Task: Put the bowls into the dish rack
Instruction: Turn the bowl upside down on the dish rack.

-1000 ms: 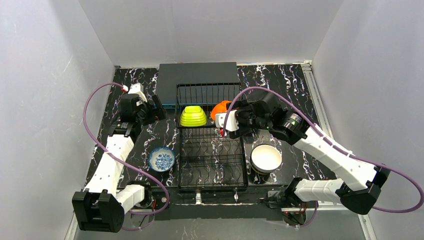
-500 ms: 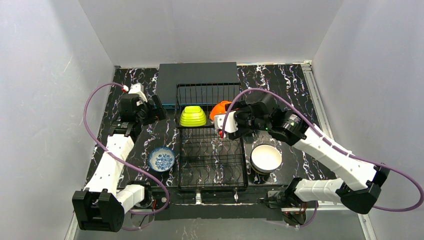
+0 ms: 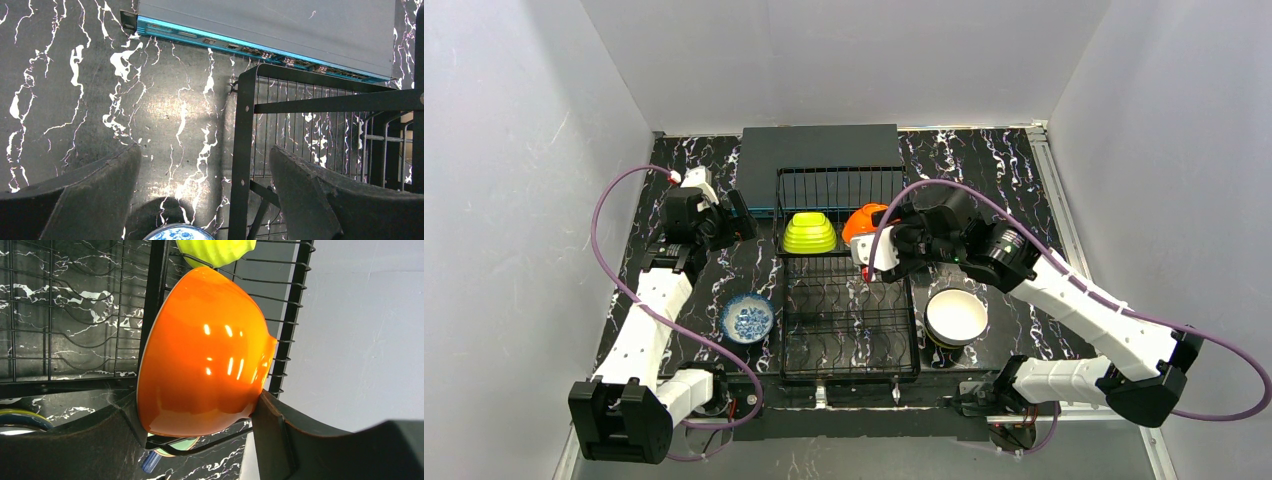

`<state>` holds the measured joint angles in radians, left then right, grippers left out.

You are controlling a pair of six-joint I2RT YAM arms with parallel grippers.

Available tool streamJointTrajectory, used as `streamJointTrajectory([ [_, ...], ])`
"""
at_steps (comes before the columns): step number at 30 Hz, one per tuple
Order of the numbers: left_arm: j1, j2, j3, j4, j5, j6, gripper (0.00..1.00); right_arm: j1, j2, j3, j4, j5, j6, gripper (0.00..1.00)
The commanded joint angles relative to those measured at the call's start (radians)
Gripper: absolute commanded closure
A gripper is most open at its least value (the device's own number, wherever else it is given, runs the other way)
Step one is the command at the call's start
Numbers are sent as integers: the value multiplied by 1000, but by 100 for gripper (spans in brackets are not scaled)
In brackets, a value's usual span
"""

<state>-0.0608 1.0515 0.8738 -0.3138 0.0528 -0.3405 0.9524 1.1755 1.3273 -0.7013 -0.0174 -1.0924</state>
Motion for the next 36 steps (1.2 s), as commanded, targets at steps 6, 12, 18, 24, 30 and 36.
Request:
streamJointTrajectory([
  [6, 5, -7, -12, 4, 10, 8, 2, 27, 25, 9, -75, -39, -2, 19],
  [12, 5, -7, -12, 5, 9, 6, 2, 33, 24, 4, -95, -63, 9, 9],
  [18, 5, -7, -12, 4, 8, 6, 2, 34, 29, 10, -109, -113, 29, 7],
  [24, 5, -9, -12, 5, 9, 6, 2, 34, -8, 3, 19, -148, 135, 6],
  [30, 5, -11, -13, 3, 6, 7, 2, 34, -79, -55, 342, -166, 352, 2],
  [36, 6, -11, -13, 3, 5, 8, 2, 33, -39, -19, 520, 27, 635, 5],
])
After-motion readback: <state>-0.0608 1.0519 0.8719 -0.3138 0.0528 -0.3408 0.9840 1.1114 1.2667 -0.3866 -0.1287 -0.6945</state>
